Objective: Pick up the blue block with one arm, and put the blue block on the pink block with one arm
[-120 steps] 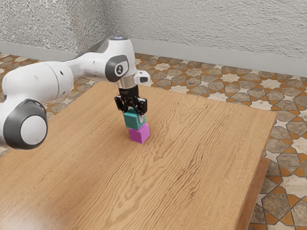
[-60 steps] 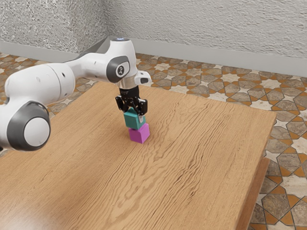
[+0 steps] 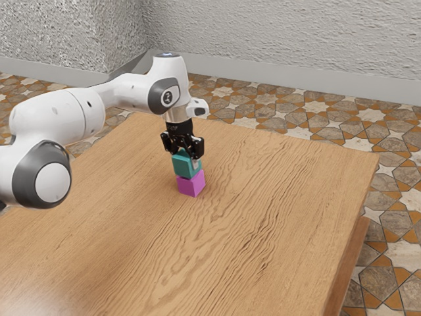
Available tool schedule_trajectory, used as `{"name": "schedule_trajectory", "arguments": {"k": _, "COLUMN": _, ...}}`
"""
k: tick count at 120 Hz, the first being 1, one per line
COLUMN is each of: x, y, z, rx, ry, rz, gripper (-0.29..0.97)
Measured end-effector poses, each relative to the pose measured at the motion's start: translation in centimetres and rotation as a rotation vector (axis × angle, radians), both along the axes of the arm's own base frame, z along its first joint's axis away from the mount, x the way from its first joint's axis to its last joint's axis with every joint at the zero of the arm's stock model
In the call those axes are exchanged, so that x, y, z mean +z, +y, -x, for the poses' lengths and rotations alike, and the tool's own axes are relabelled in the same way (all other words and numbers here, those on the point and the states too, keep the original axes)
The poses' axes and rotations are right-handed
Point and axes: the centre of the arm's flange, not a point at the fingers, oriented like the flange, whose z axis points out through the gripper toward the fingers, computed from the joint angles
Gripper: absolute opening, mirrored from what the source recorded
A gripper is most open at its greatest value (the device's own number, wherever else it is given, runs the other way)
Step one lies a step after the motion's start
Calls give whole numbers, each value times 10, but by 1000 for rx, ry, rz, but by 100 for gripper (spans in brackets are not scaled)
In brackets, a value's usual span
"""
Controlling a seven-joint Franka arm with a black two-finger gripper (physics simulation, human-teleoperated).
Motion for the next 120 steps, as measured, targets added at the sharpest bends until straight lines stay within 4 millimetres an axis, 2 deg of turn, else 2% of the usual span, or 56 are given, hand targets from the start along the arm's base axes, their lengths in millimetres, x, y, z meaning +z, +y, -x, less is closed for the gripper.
{"name": "schedule_trajectory", "arguments": {"k": 10, "x": 0, "y": 0, "z": 0, "rx": 1, "ry": -1, "rz": 0, "gripper": 39}}
{"name": "schedule_trajectory", "arguments": {"k": 38, "x": 0, "y": -1, "z": -1, "rx": 3, "ry": -4, "rz": 2, "gripper": 55}}
{"name": "schedule_trajectory", "arguments": {"k": 57, "x": 0, "y": -2, "z": -1, "rx": 1, "ry": -5, "rz": 2, "gripper": 62}}
{"name": "schedule_trajectory", "arguments": {"k": 69, "x": 6, "y": -5, "z": 0, "rx": -2, "ry": -10, "rz": -1, "gripper": 64}}
{"name": "schedule_trajectory", "arguments": {"k": 74, "x": 23, "y": -5, "z": 1, "rx": -2, "ry": -24, "rz": -4, "gripper": 65}}
{"name": "schedule_trajectory", "arguments": {"k": 86, "x": 132, "y": -2, "z": 14, "rx": 4, "ry": -119, "rz": -22, "gripper": 66}}
{"name": "schedule_trajectory", "arguments": {"k": 90, "x": 159, "y": -2, "z": 23, "rx": 5, "ry": -127, "rz": -30, "gripper": 66}}
{"name": "schedule_trajectory", "arguments": {"k": 94, "x": 178, "y": -2, "z": 32, "rx": 3, "ry": -119, "rz": -36, "gripper": 66}}
{"name": "schedule_trajectory", "arguments": {"k": 98, "x": 192, "y": -3, "z": 40, "rx": 1, "ry": -108, "rz": -40, "gripper": 67}}
{"name": "schedule_trajectory", "arguments": {"k": 103, "x": 201, "y": -4, "z": 48, "rx": -4, "ry": -87, "rz": -42, "gripper": 67}}
{"name": "schedule_trajectory", "arguments": {"k": 120, "x": 204, "y": 0, "z": 60, "rx": -15, "ry": -15, "rz": -53, "gripper": 67}}
